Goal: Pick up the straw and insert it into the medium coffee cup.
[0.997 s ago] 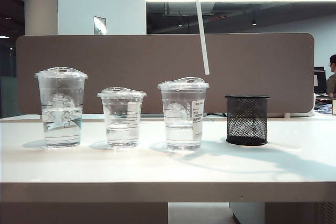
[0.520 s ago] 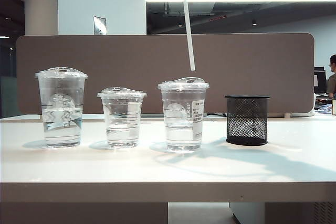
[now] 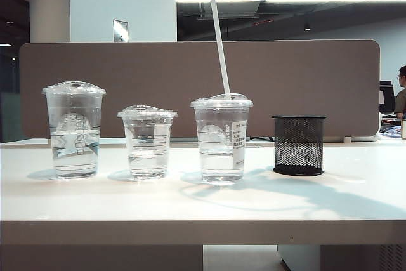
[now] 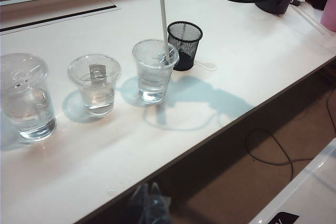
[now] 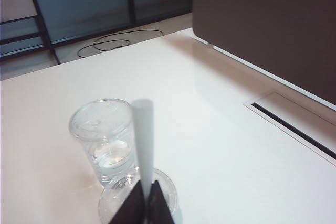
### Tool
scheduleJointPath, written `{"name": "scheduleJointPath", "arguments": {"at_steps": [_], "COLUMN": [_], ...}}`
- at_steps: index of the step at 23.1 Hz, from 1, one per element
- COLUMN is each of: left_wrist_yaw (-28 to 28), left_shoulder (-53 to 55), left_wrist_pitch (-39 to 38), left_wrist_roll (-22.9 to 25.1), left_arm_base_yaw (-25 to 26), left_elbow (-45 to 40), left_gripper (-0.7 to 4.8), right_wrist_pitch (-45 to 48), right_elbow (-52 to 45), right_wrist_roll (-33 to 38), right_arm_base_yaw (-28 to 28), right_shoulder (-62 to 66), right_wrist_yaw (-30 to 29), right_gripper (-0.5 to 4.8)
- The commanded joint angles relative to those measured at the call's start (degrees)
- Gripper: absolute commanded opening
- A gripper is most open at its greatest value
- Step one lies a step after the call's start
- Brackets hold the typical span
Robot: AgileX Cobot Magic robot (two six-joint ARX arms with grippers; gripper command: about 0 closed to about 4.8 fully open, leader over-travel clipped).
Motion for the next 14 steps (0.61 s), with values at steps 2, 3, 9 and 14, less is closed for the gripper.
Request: {"name": "scheduleJointPath", "arguments": {"at_steps": [2, 3, 9, 14], "left_wrist_yaw": [0.02, 0.02, 0.02, 0.0], "left_shoulder": [0.09, 0.09, 0.09, 0.09], "left_wrist_pitch": [0.55, 0.52, 0.55, 0.52], "left_wrist_roll": [0.46, 0.46, 0.46, 0.46], "left_arm_base_yaw": [0.09, 0.09, 0.09, 0.09], "left_elbow": [0.11, 0.11, 0.11, 0.11], "left_gripper": [-0.04, -0.04, -0.04, -0.04], "right_wrist_pitch": [-1.11, -1.11, -0.79, 1.49], "right_elbow": [-0.13, -0.46, -4.52, -8.0], "right_wrist_roll": [0.2, 0.17, 0.02, 0.04], "right_arm_base_yaw": [0.04, 0.04, 0.04, 0.04], "right_shoulder": [-0.35, -0.33, 0.87, 1.42], "right_wrist_yaw": [0.55, 0.55, 0.55, 0.52], "right_gripper": [0.21, 0.21, 0.59, 3.31]}}
